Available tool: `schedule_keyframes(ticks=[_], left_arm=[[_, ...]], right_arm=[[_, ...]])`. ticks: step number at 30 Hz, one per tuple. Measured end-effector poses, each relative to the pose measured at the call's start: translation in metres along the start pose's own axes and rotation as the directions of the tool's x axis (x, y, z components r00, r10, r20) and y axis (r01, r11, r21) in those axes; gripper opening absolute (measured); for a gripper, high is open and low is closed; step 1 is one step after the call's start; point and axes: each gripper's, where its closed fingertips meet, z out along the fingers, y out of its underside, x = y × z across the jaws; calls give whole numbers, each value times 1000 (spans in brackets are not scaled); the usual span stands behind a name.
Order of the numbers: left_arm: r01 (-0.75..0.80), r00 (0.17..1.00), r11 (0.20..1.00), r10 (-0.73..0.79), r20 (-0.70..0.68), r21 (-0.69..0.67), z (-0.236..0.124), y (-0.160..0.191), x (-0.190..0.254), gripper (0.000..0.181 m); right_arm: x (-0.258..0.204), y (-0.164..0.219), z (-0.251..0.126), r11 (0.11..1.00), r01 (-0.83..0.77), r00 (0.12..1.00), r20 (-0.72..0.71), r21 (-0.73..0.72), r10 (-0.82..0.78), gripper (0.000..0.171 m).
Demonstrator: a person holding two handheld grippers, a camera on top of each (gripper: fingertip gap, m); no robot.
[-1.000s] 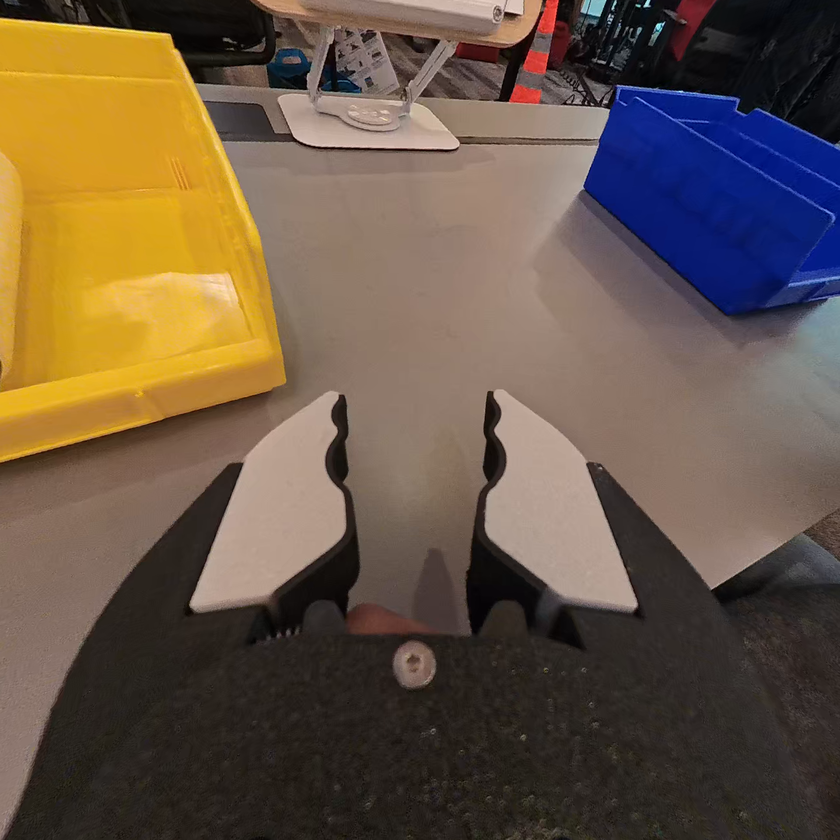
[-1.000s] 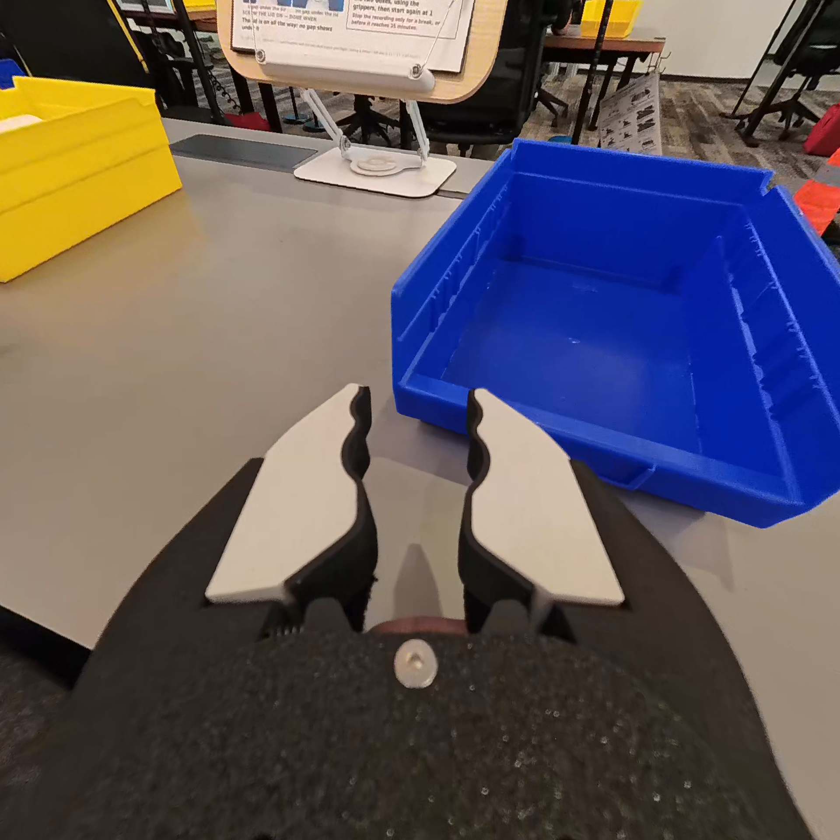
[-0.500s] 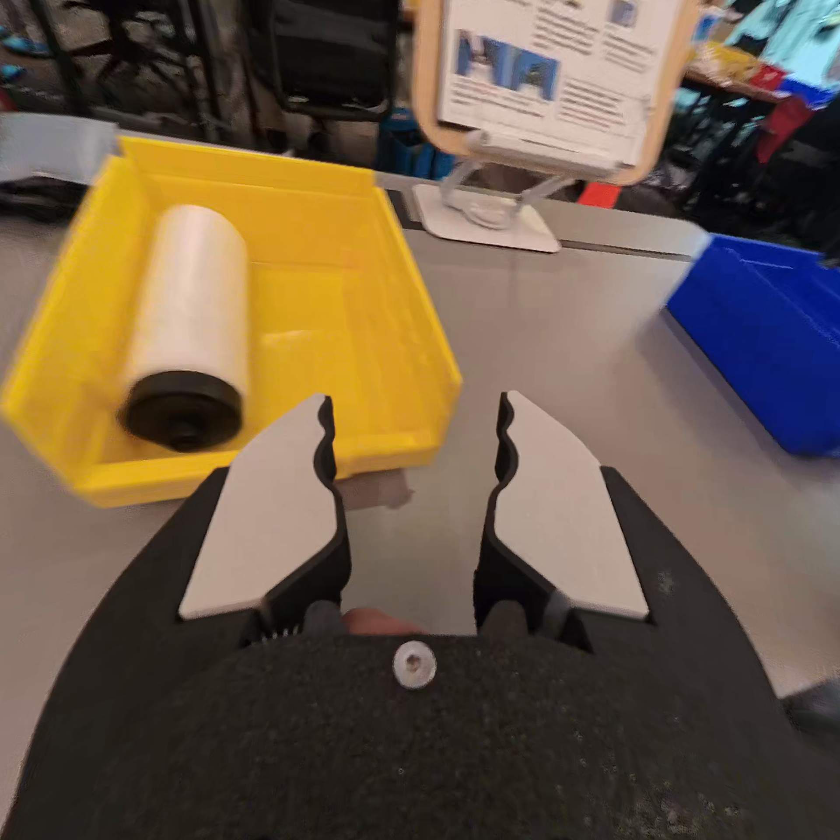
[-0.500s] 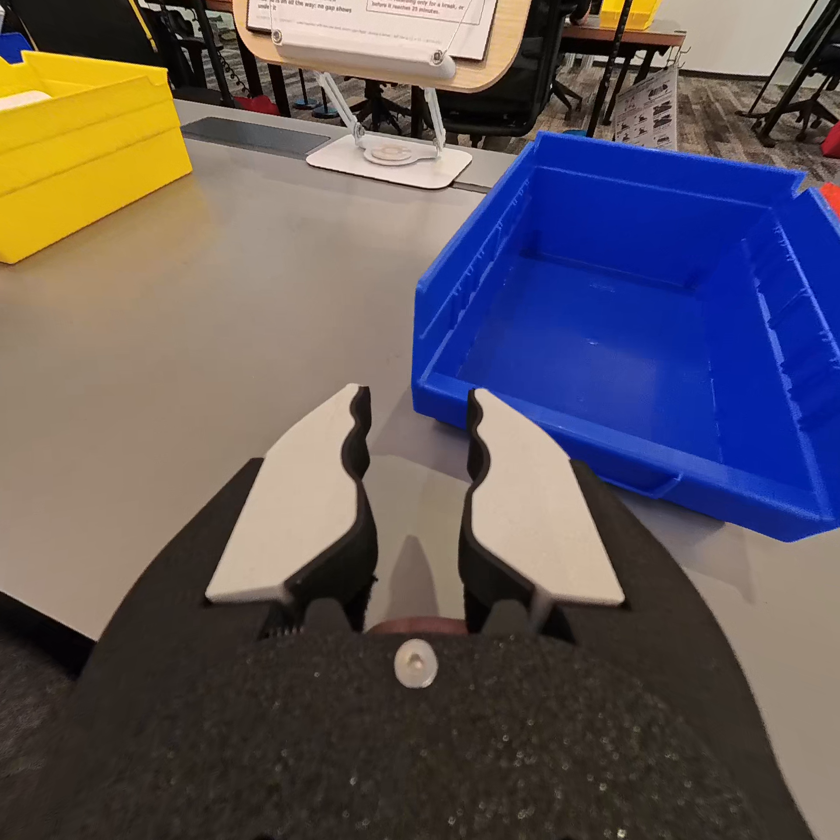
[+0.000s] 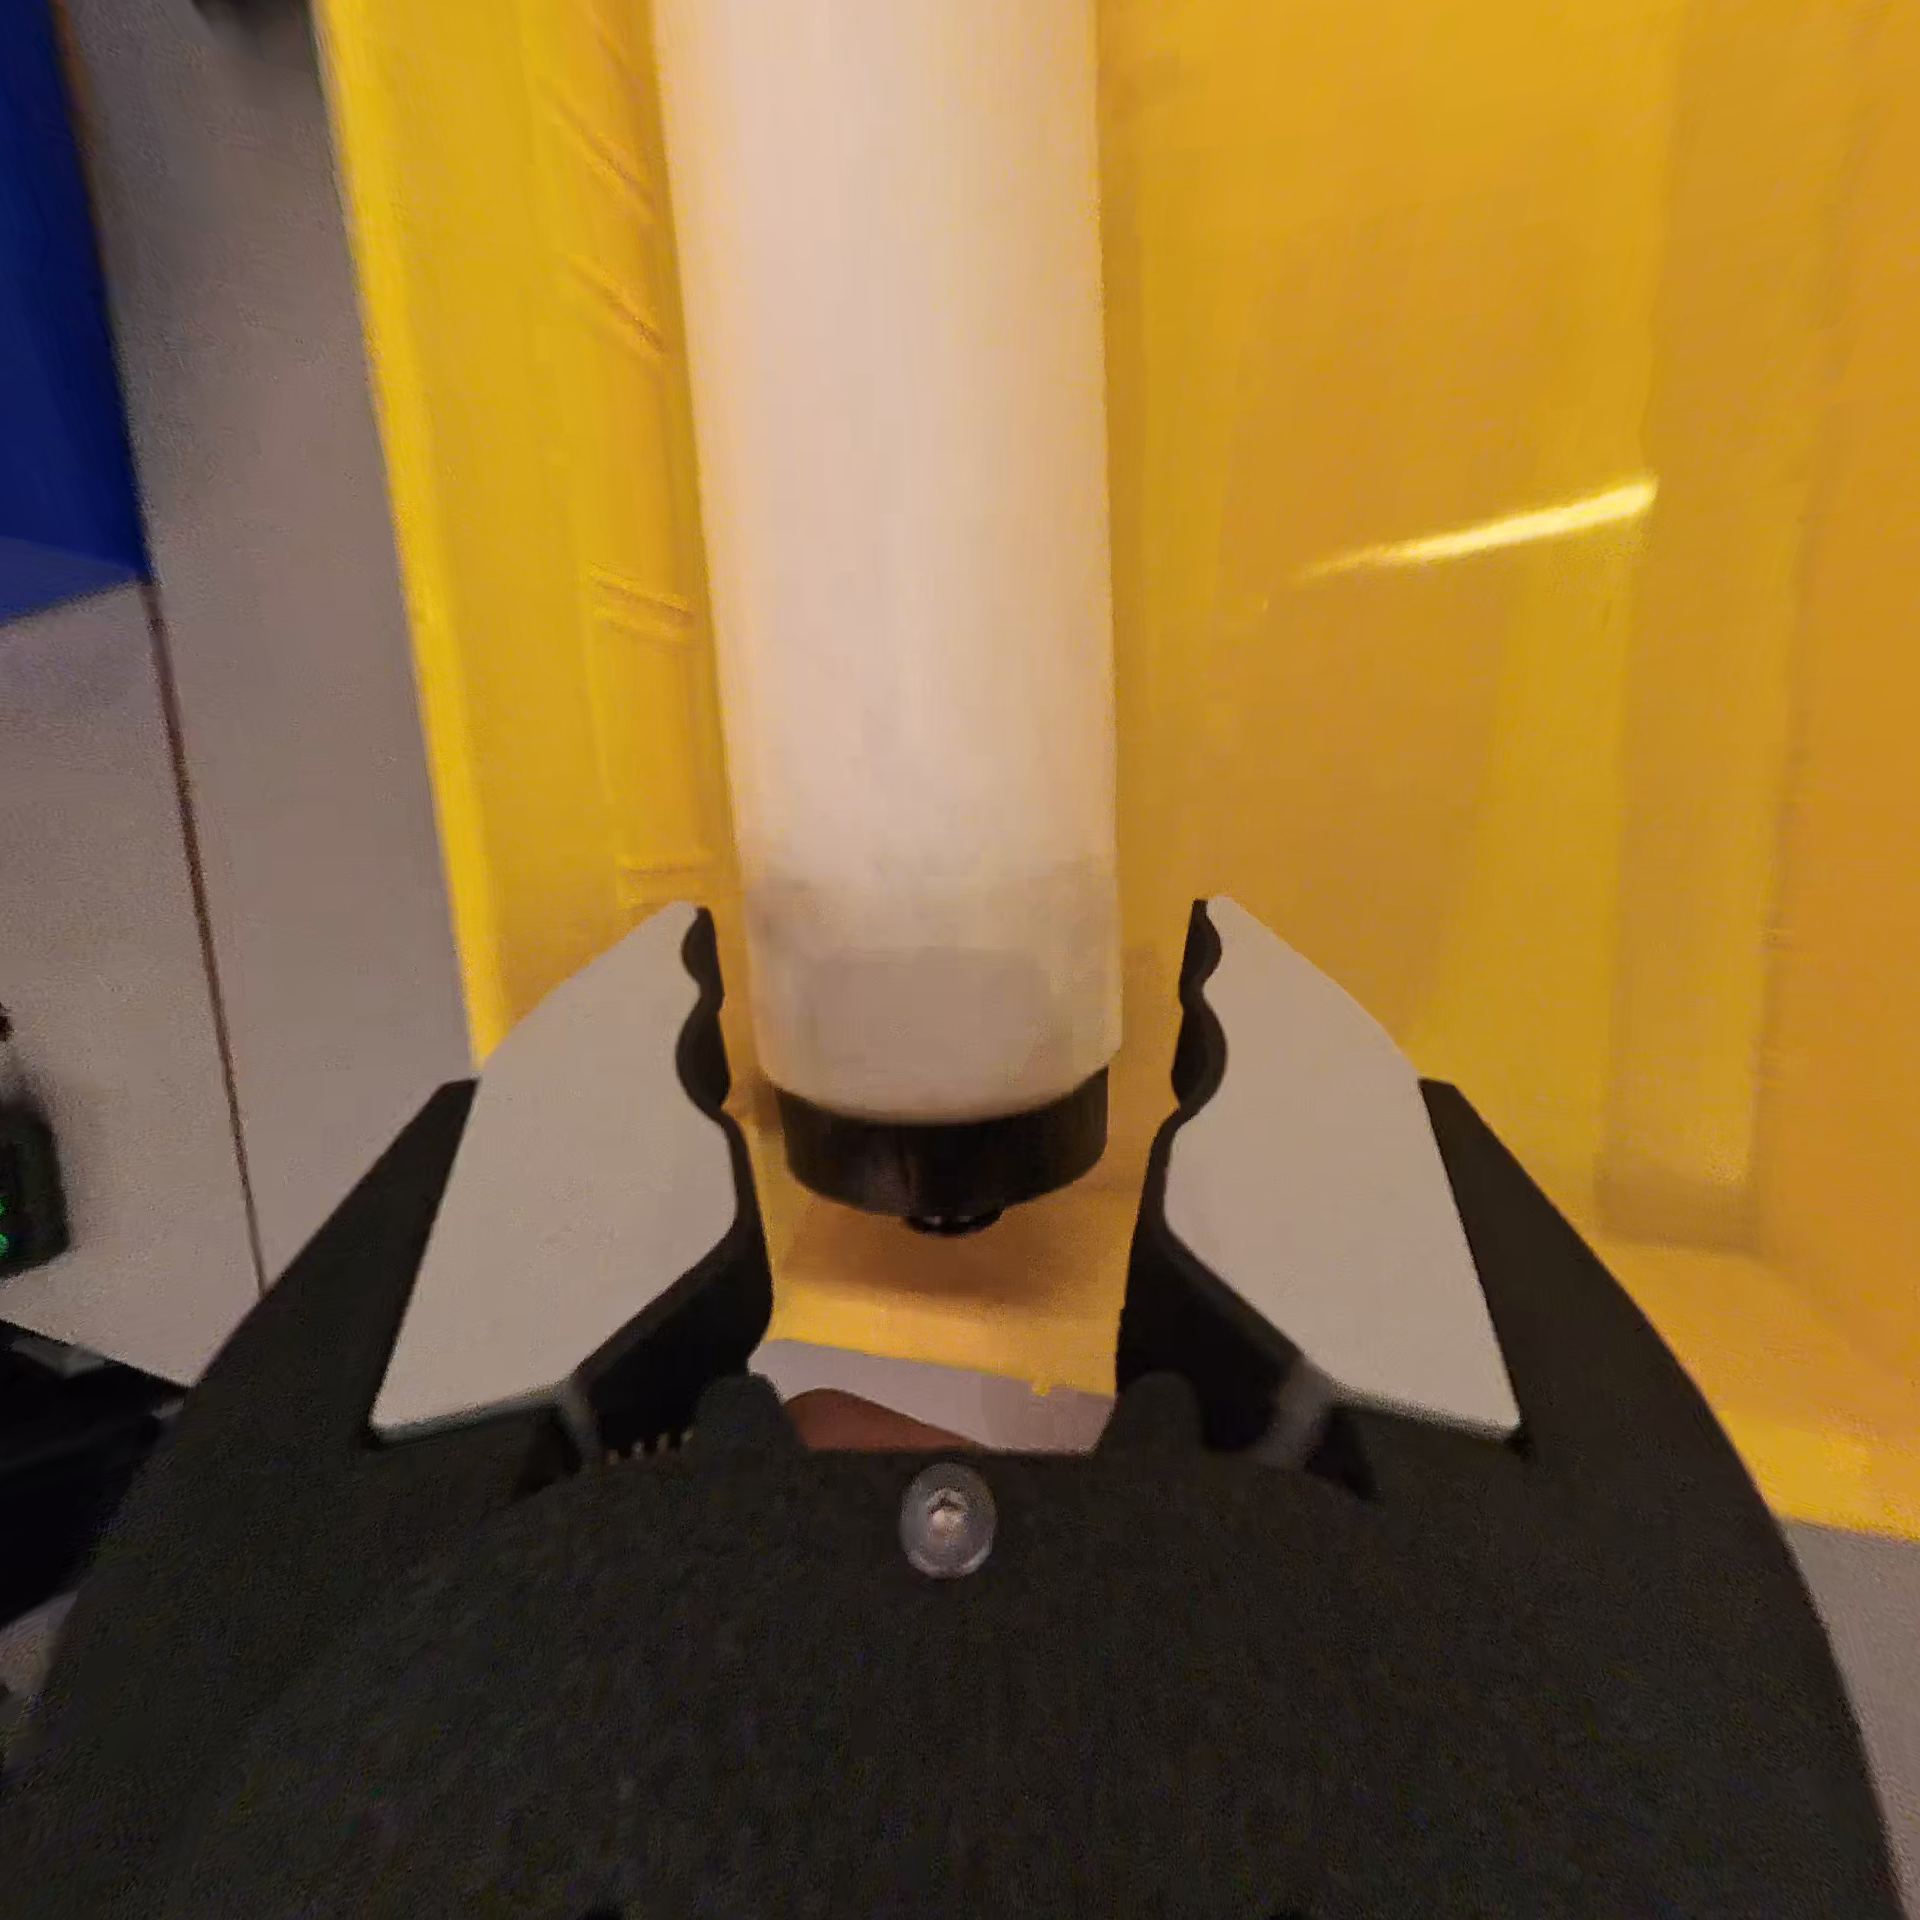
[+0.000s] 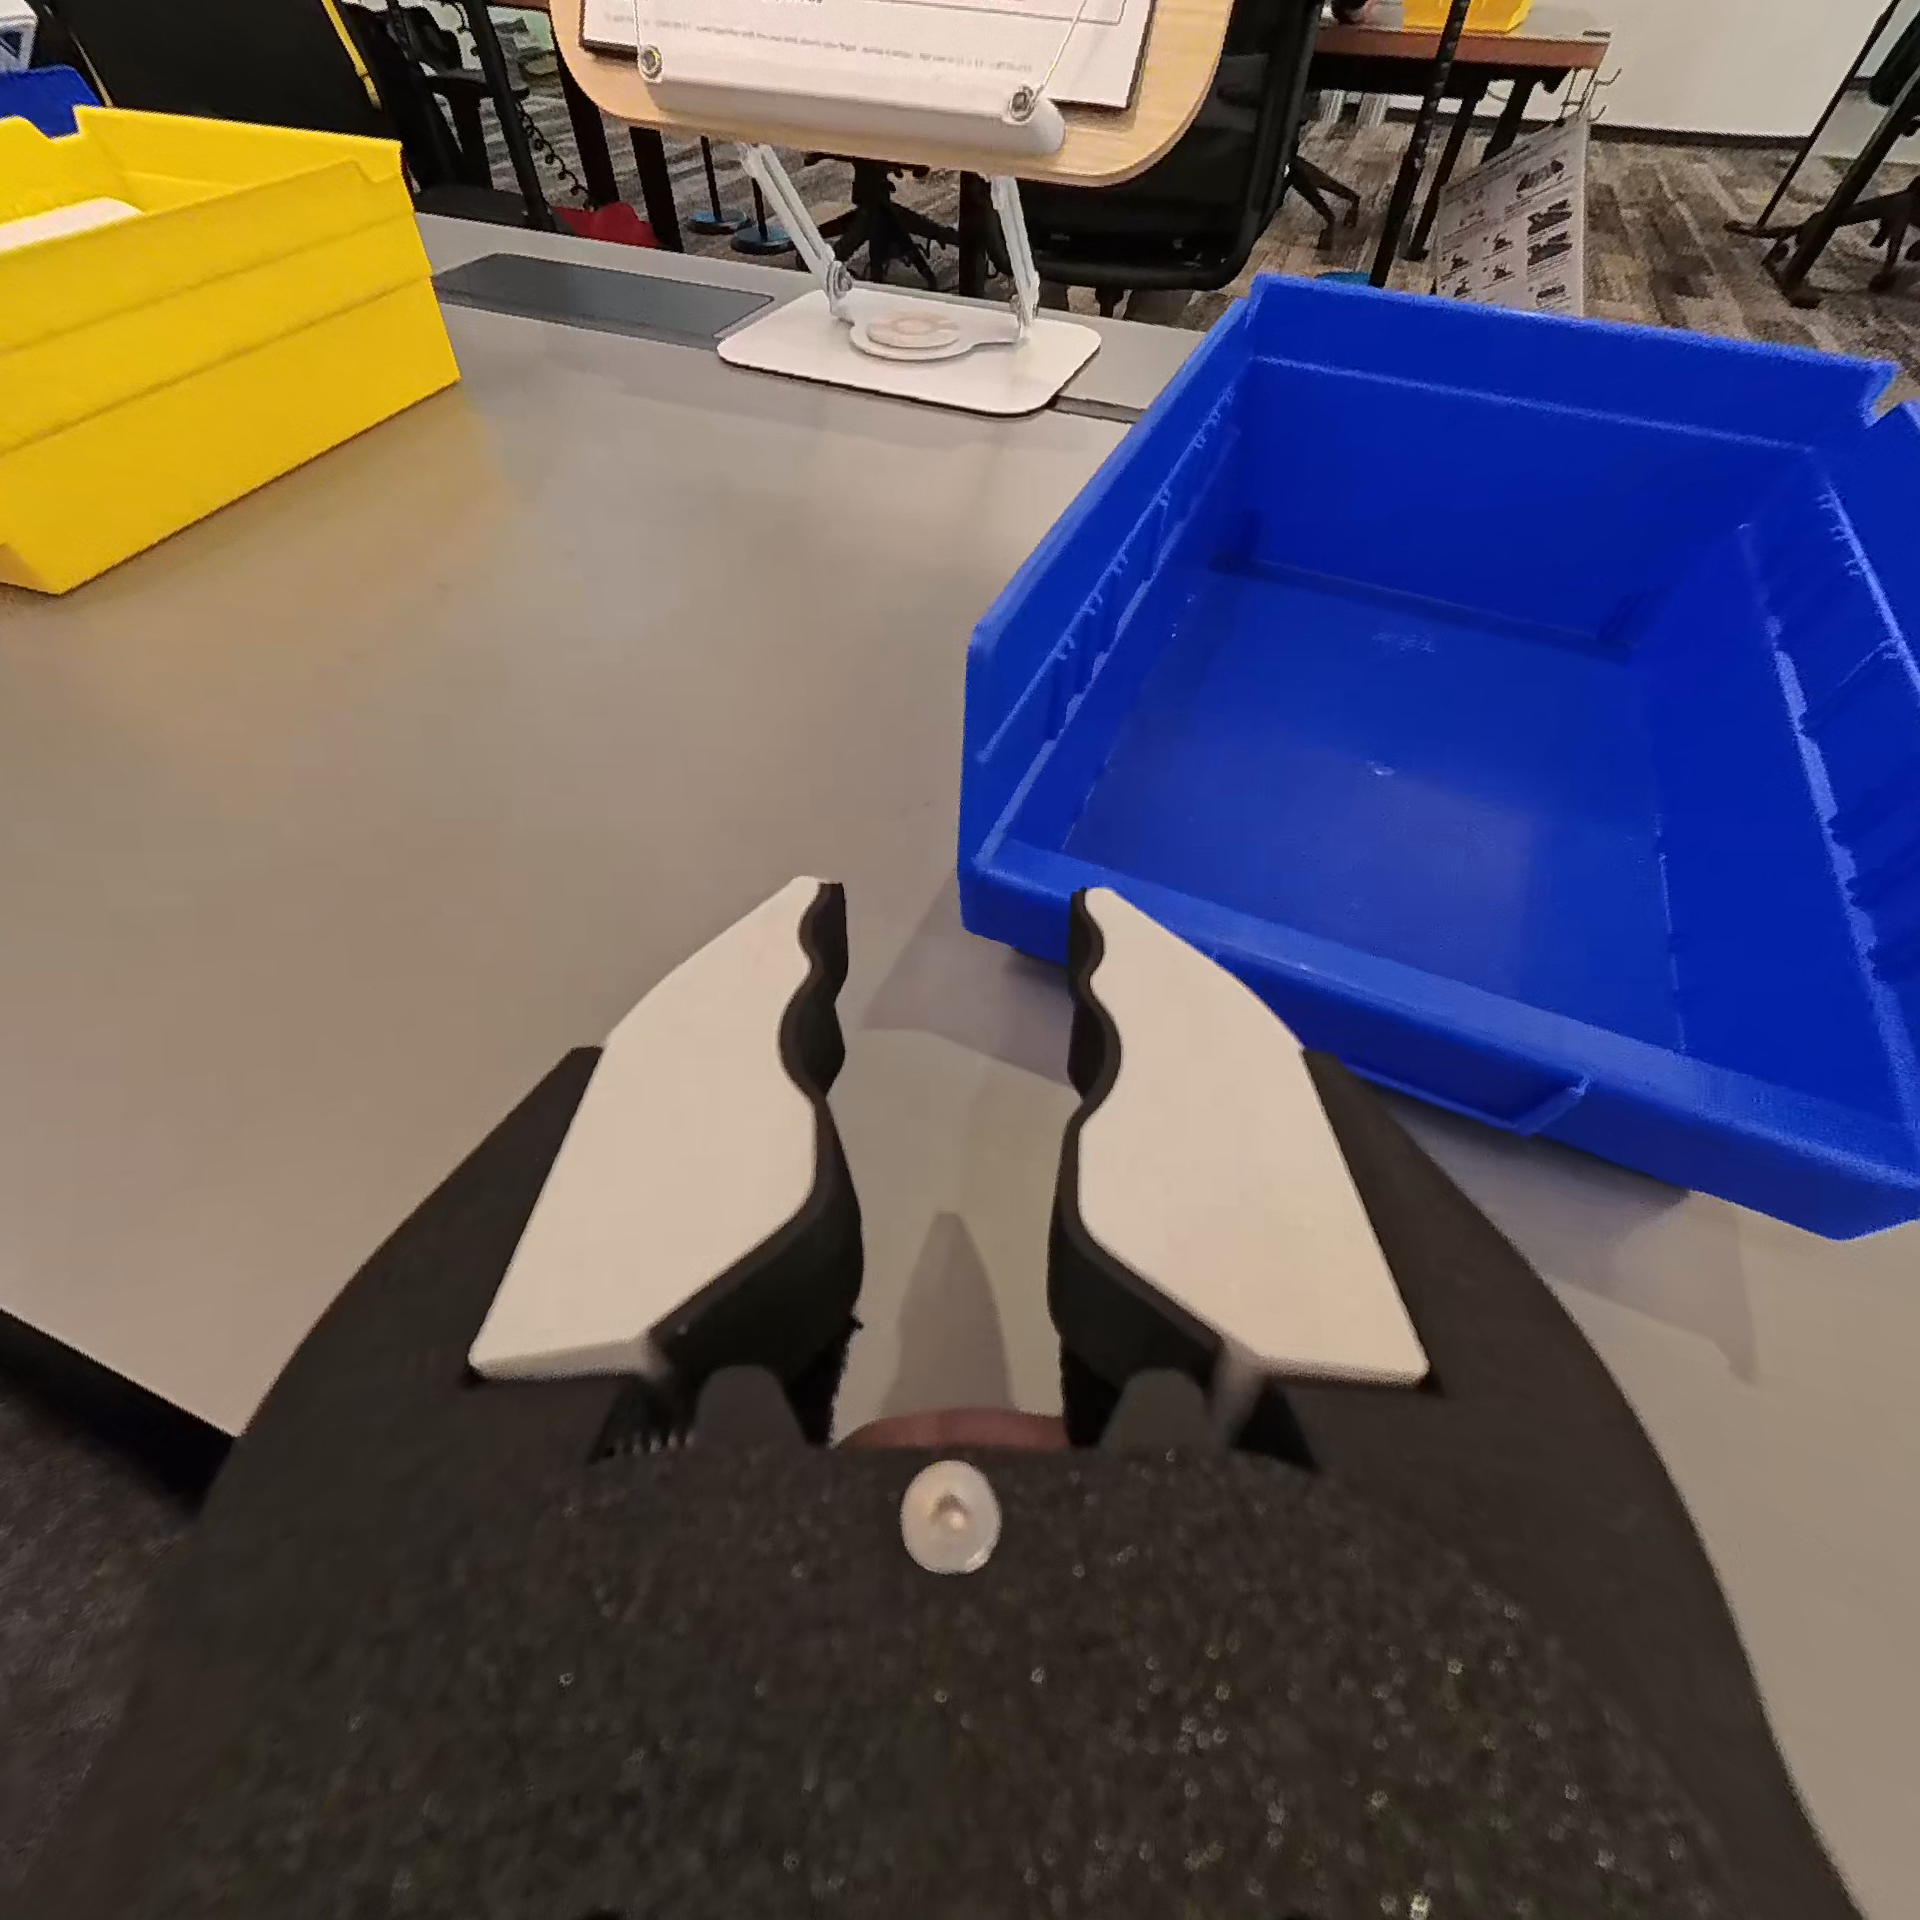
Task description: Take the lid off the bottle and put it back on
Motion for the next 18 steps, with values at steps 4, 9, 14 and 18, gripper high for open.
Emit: schedule_keyframes(ticks=[4,9,14,18], left_arm=[[-82,993,990,91,76,-116,22,12,-4,84],[-167,985,977,171,16,-136,13,6,2,83],[-229,973,973,230,16,-16,-36,-22,-16,82],[-294,943,954,300,-146,57,-92,-49,-11,82]], right_arm=[[2,1,-2,1000,-13,1000,1,-1,13,40],[1,2,-1,1000,-27,1000,14,-9,27,40],[-3,2,0,1000,6,1000,11,-10,-6,40],[-14,2,5,999,30,999,28,-18,-30,40]])
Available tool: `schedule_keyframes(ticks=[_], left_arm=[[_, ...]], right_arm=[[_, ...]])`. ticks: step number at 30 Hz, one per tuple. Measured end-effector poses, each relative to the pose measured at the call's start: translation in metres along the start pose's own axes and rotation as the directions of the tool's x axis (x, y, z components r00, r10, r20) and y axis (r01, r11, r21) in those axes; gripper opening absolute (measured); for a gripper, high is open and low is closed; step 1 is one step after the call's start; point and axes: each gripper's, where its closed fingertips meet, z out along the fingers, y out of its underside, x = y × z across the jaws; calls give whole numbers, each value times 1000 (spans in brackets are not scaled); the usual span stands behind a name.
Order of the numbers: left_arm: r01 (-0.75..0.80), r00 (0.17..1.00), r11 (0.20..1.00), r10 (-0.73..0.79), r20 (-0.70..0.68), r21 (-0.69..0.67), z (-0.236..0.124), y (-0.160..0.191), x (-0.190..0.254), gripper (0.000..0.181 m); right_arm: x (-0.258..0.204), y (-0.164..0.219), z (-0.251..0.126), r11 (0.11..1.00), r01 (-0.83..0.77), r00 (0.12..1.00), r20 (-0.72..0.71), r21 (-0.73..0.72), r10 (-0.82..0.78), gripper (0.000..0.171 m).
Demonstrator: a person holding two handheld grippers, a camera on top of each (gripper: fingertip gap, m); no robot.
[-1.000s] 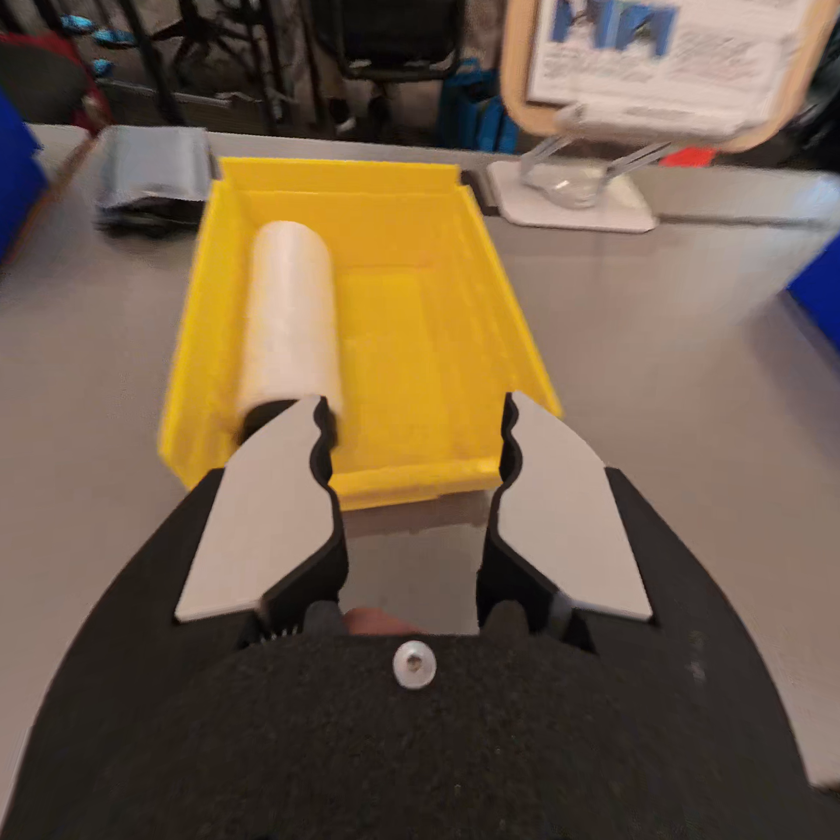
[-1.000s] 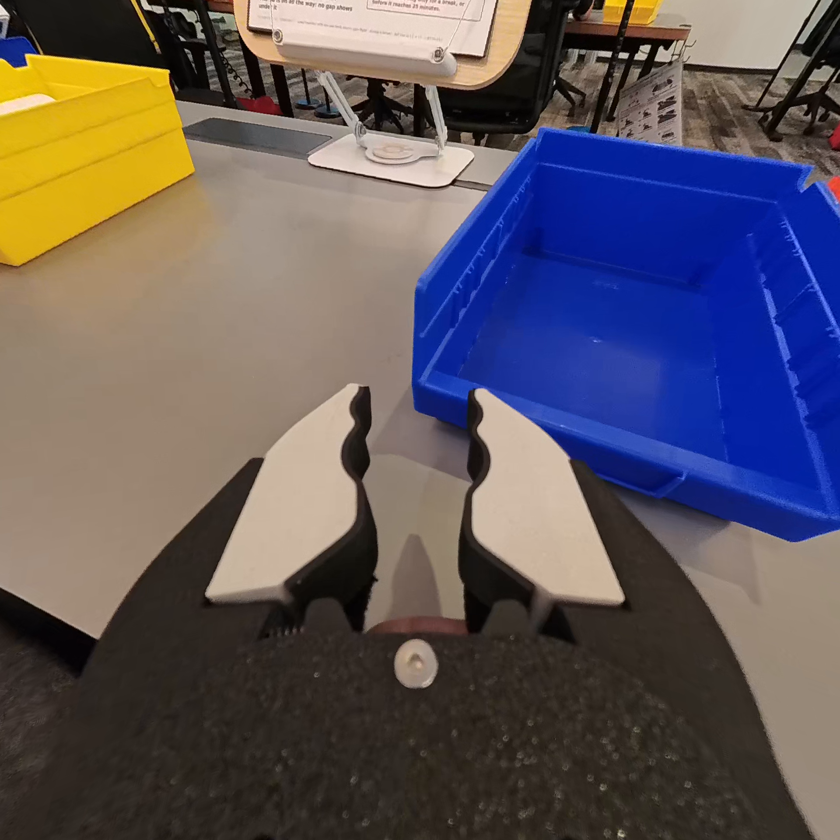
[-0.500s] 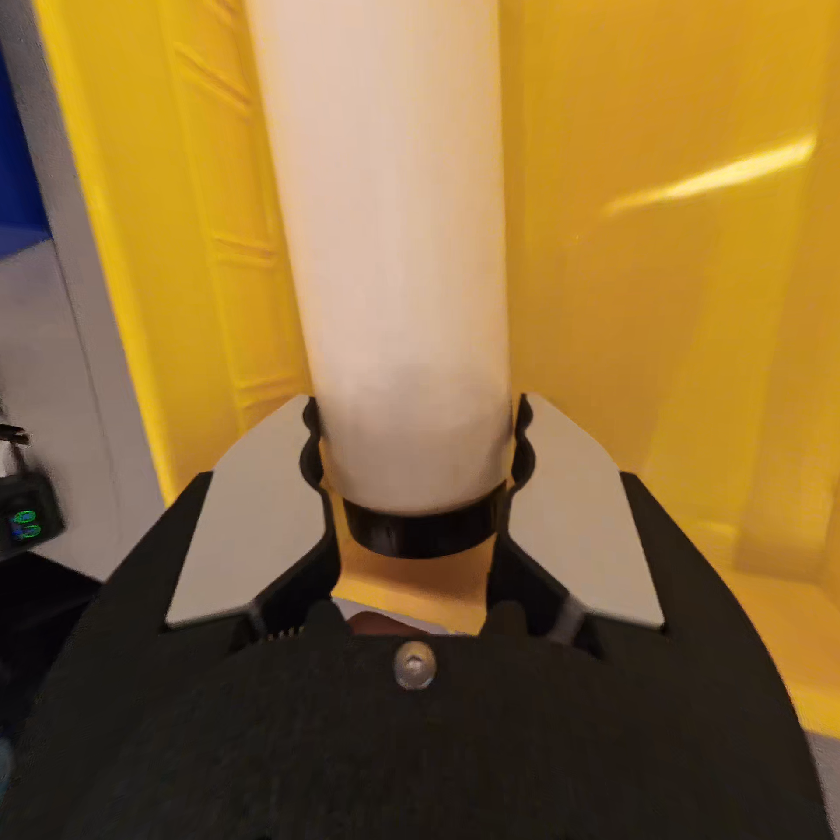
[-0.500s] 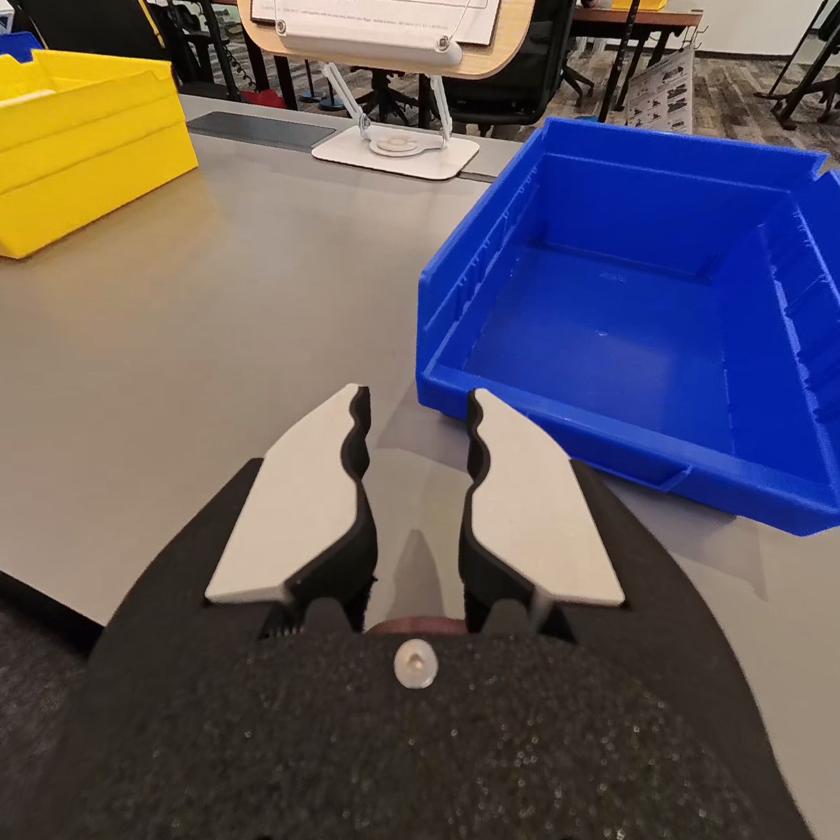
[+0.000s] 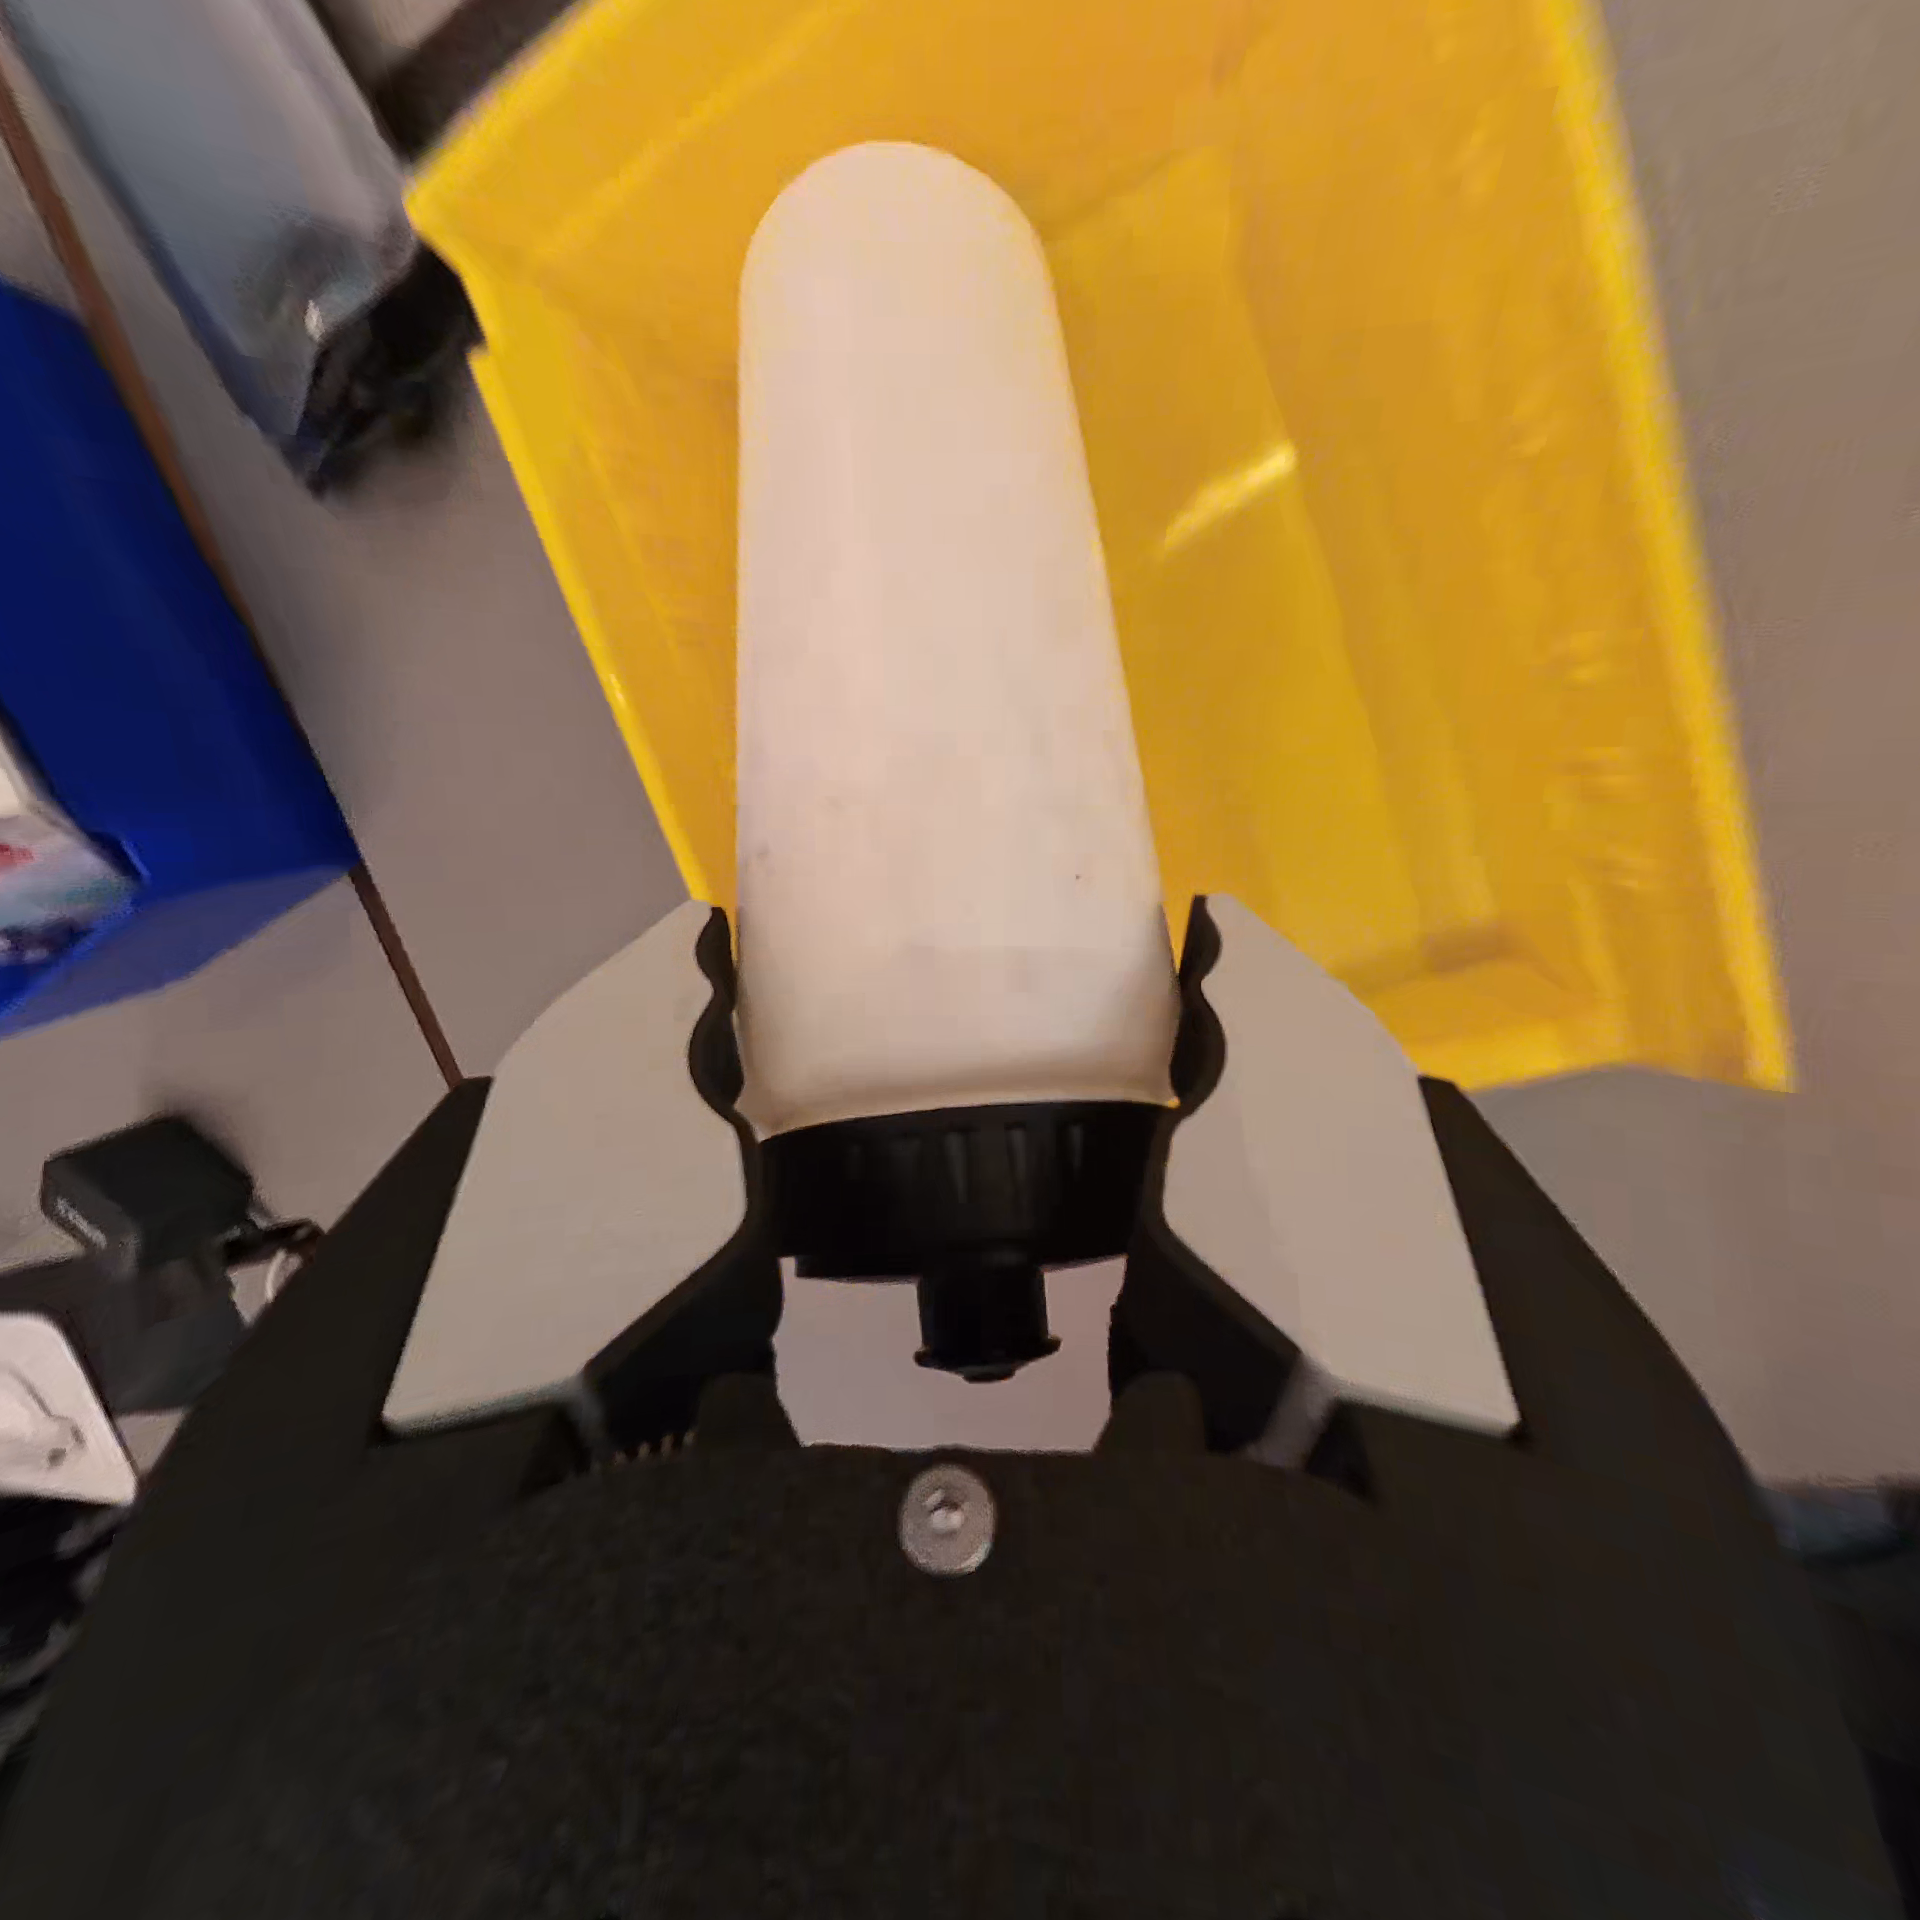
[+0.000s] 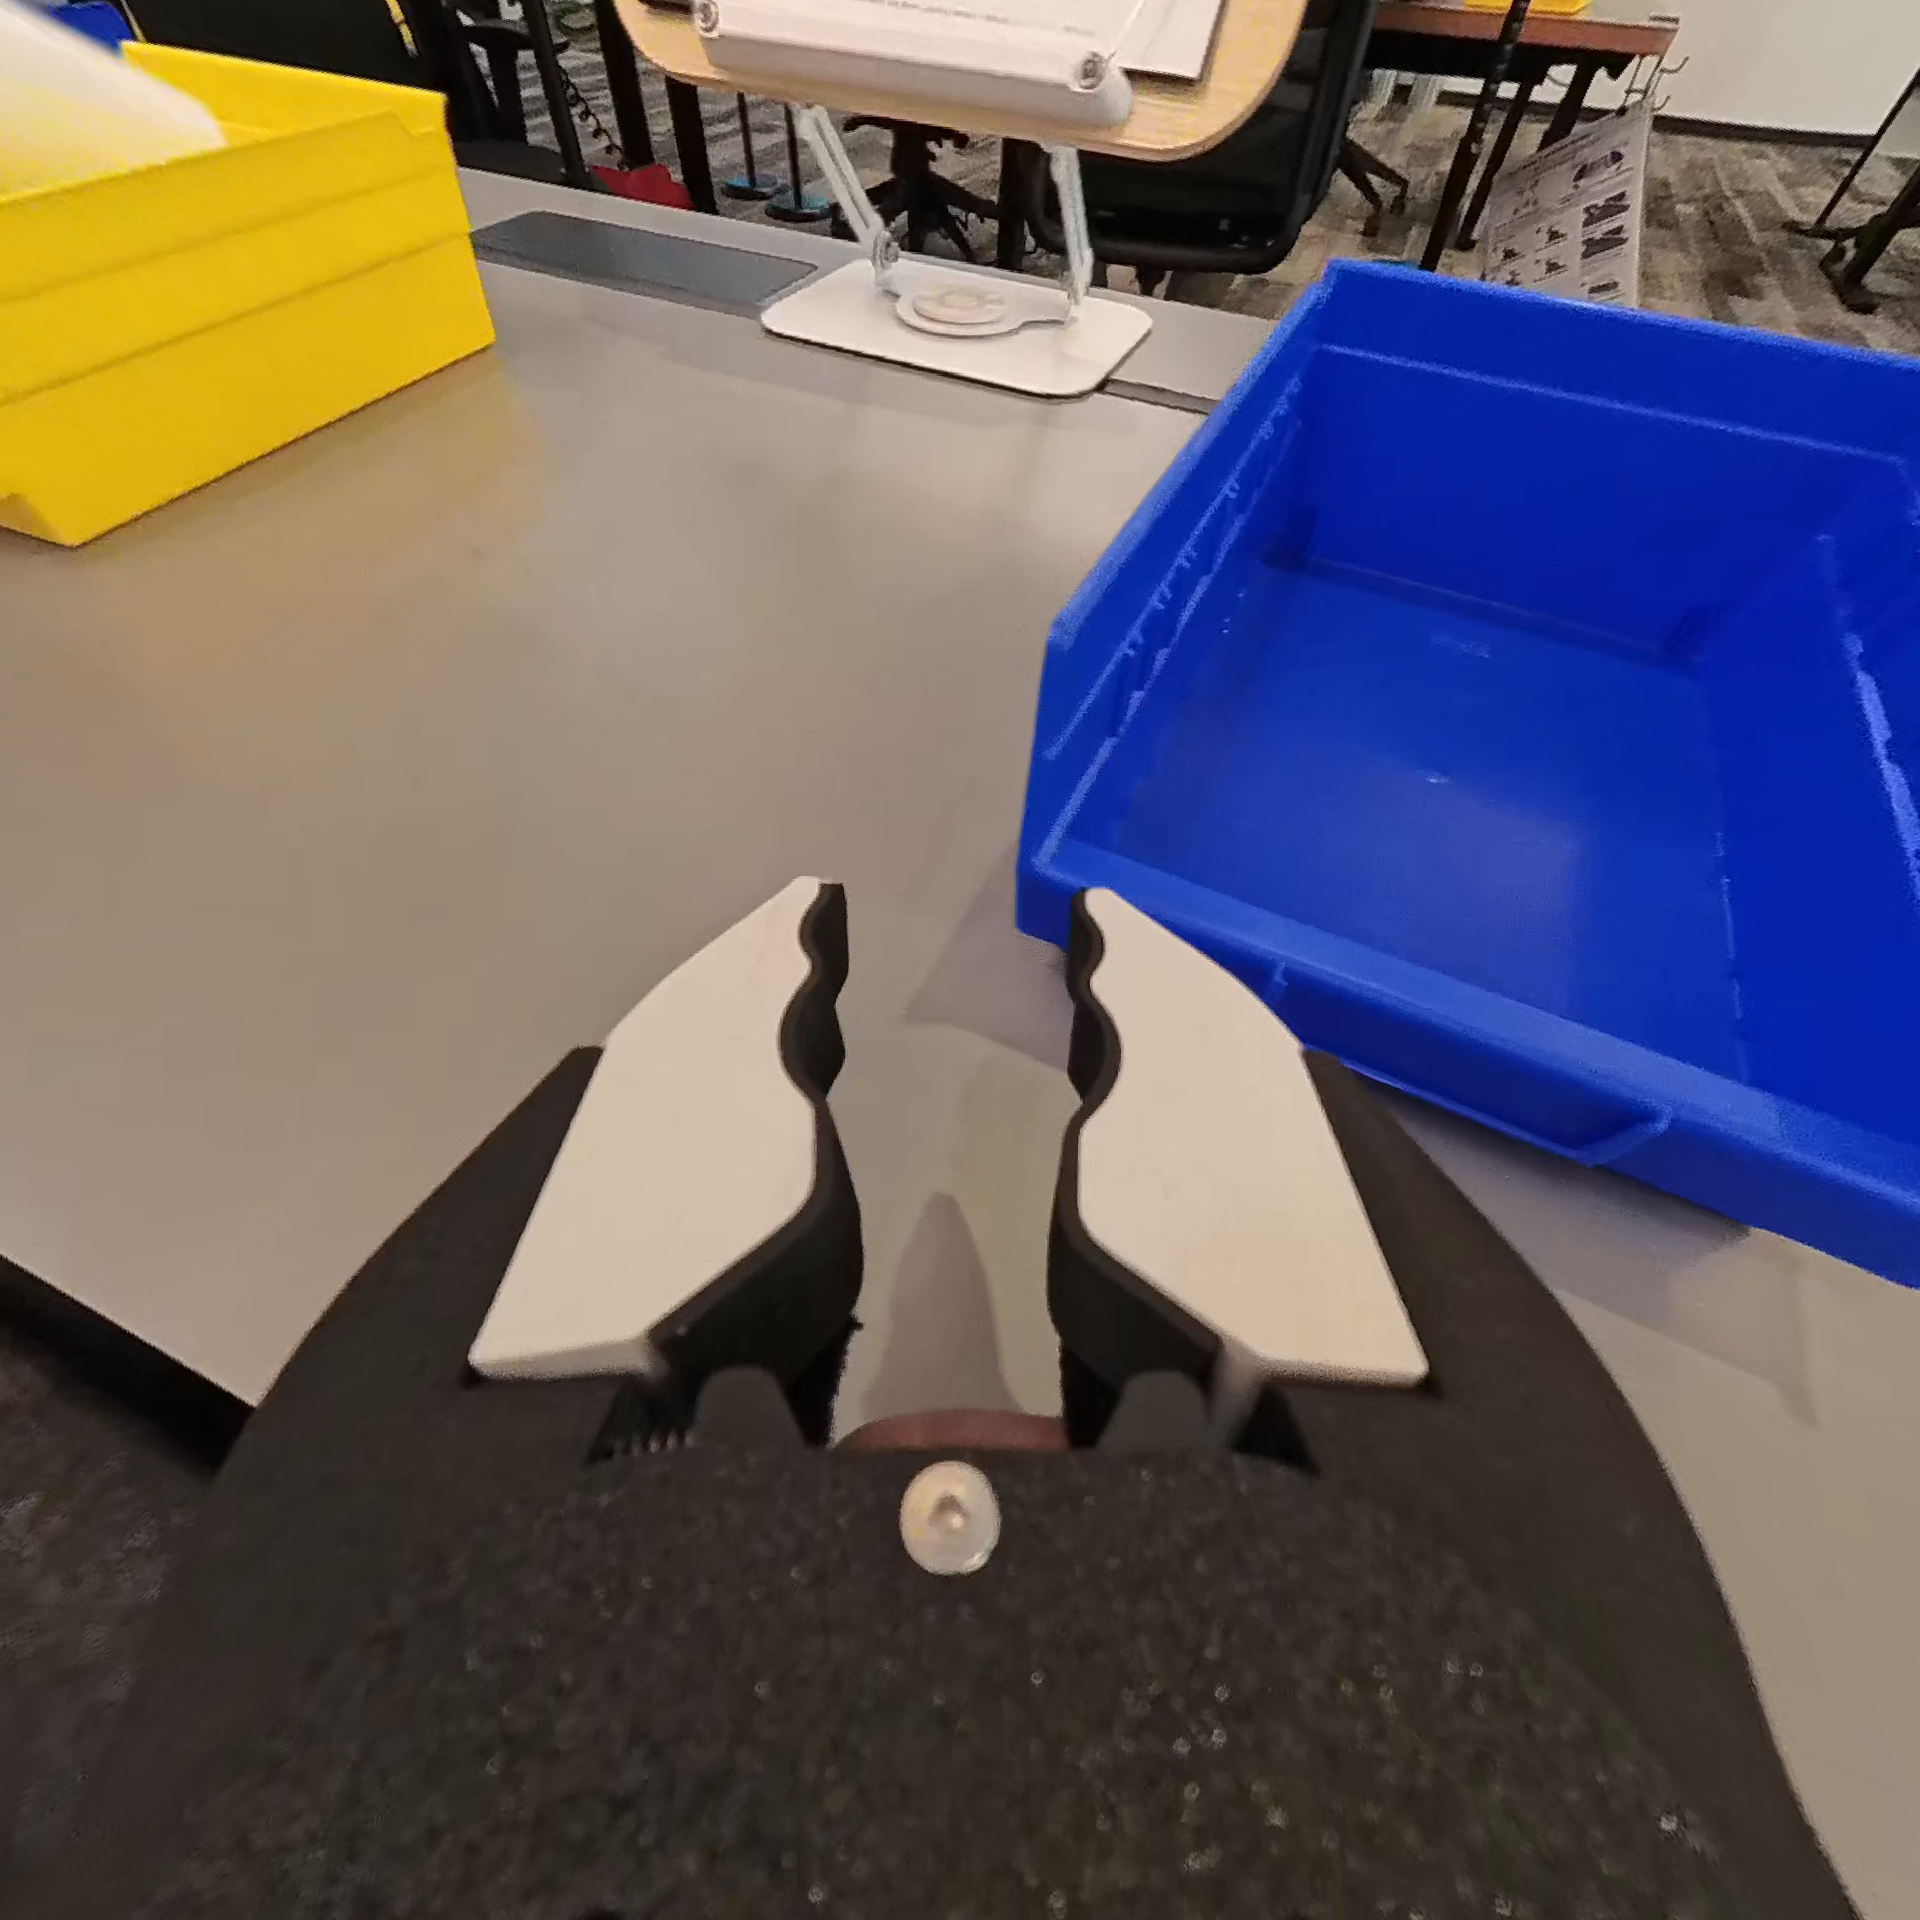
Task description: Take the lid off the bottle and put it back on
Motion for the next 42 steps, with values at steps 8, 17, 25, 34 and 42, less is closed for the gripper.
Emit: schedule_keyframes(ticks=[8,17,25,34,42], left_arm=[[-277,959,960,279,-45,39,-106,-66,40,82],[-629,777,745,612,-148,-223,-74,-105,155,82],[-800,565,472,800,-202,-370,-46,-138,236,82],[-840,350,102,852,-389,-533,-57,-141,250,82],[-841,328,77,860,-391,-535,-30,-160,270,82]], right_arm=[[-18,0,10,999,44,999,20,-15,-44,41],[-18,1,7,999,47,999,19,-16,-47,40],[-7,3,0,1000,15,1000,14,-6,-15,40],[-8,4,0,1000,0,999,40,-11,1,40],[-8,6,0,1000,-4,999,48,-19,5,40]])
